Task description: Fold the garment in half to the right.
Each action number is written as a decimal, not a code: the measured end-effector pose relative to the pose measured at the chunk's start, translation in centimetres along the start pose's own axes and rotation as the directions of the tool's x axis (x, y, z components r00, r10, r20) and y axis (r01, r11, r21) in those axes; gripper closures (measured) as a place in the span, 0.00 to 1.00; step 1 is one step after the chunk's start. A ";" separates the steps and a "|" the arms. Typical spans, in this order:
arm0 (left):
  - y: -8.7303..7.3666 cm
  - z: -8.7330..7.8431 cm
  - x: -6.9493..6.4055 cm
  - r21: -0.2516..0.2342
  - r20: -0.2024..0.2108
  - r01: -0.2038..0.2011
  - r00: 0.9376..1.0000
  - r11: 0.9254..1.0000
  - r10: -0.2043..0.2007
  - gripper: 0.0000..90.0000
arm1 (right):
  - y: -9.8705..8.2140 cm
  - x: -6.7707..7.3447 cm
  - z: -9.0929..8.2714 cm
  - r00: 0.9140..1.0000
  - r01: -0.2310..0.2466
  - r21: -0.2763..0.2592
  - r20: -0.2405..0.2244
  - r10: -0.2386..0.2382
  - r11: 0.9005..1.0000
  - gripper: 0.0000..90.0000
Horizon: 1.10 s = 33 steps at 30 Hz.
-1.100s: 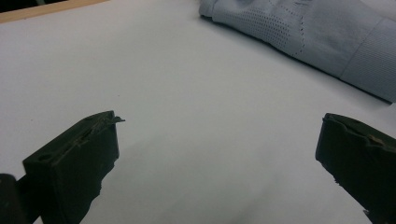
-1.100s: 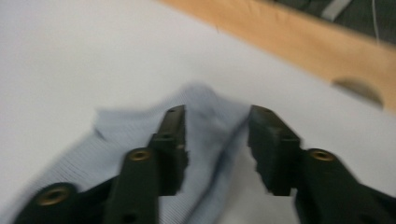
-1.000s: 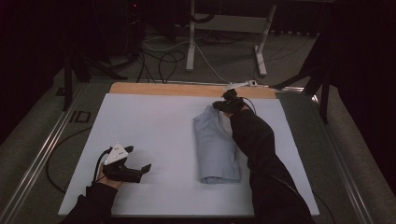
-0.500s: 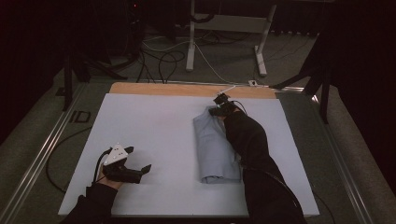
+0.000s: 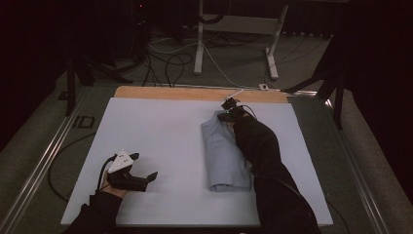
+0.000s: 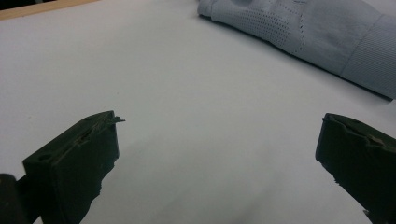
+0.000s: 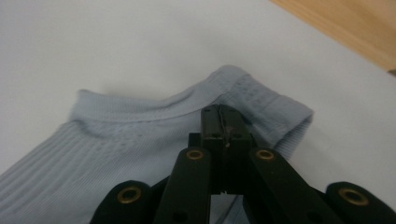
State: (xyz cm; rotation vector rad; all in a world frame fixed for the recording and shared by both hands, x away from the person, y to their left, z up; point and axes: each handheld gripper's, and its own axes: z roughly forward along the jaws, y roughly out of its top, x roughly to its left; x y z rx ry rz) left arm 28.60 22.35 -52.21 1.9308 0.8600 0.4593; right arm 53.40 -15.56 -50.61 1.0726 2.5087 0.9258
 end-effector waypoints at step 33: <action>0.2 -0.3 -0.1 -0.003 0.000 -0.024 1.000 1.000 0.024 0.00 | -3.5 5.8 -7.9 0.991 0.079 -0.103 -0.102 -0.090 0.991 1.00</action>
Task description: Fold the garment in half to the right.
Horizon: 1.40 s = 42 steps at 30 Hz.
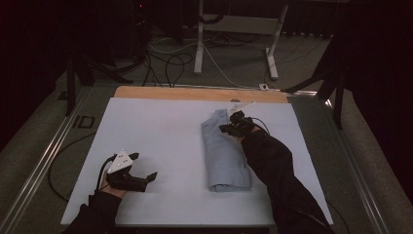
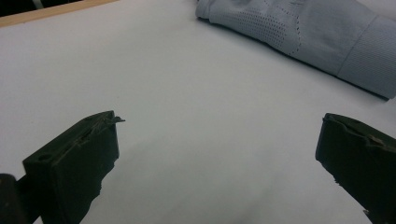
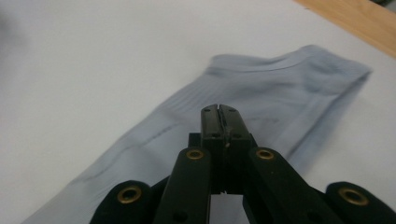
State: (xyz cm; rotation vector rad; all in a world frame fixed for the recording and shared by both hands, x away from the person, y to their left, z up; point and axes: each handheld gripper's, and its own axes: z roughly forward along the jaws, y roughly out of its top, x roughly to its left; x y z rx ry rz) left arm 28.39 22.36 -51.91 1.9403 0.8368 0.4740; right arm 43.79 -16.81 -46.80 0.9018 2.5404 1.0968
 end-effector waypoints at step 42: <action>-0.1 0.2 0.1 0.011 0.002 0.009 1.000 1.000 -0.009 0.00 | -8.7 10.8 -0.9 0.965 0.126 0.057 -0.239 -0.109 0.990 1.00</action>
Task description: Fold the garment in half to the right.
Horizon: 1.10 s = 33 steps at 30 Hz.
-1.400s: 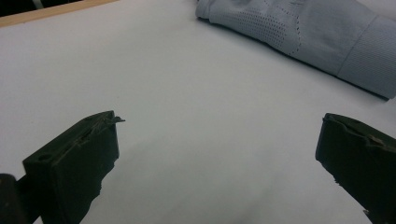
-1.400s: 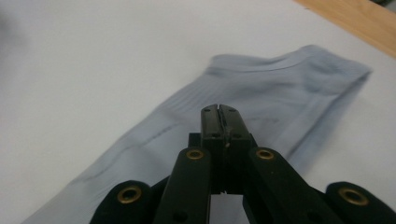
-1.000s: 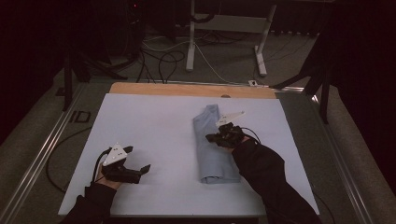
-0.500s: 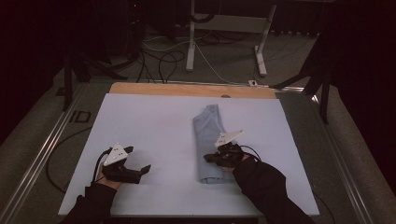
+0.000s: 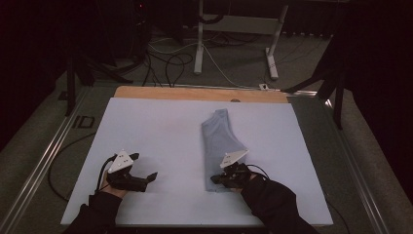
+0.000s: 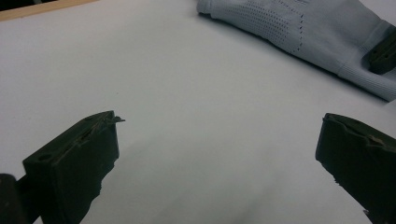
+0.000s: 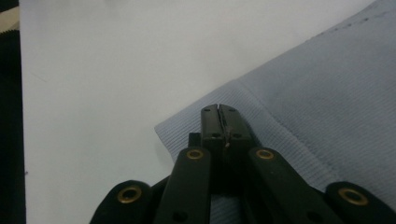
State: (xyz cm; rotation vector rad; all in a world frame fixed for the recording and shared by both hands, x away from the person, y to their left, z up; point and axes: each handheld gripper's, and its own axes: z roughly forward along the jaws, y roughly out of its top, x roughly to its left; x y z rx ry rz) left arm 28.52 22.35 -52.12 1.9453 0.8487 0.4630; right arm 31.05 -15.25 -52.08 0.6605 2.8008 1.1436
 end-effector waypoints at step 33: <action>0.0 0.0 0.0 -0.003 0.005 0.001 1.000 1.000 -0.001 0.00 | 0.4 1.4 -0.5 0.998 0.045 -0.036 -0.043 -0.047 0.998 1.00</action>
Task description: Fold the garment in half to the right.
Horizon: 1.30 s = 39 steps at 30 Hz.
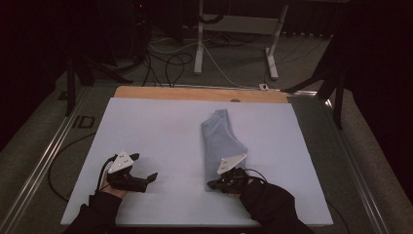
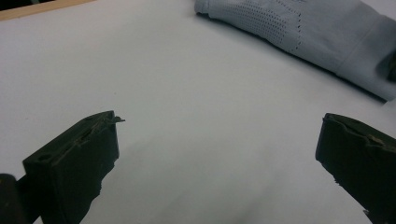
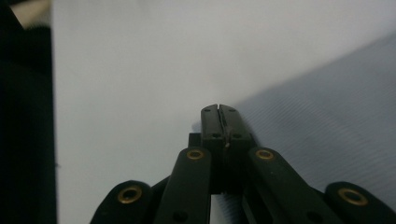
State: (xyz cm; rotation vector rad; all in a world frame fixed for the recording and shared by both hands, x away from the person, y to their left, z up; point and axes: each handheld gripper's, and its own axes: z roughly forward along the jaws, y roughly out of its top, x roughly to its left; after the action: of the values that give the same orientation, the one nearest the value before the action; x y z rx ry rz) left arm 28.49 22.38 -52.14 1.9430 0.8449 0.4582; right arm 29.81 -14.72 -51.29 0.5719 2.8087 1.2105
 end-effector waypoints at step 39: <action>0.0 -0.3 0.2 -0.006 0.010 -0.002 1.000 1.000 0.002 0.00 | -5.4 -3.9 -8.5 0.991 -0.080 -0.332 0.079 0.112 0.940 0.10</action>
State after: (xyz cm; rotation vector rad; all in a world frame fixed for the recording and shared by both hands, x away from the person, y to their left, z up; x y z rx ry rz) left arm 28.46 22.67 -51.97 1.9394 0.8344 0.4516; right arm 30.27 -25.41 -49.66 0.7254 2.4474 1.5781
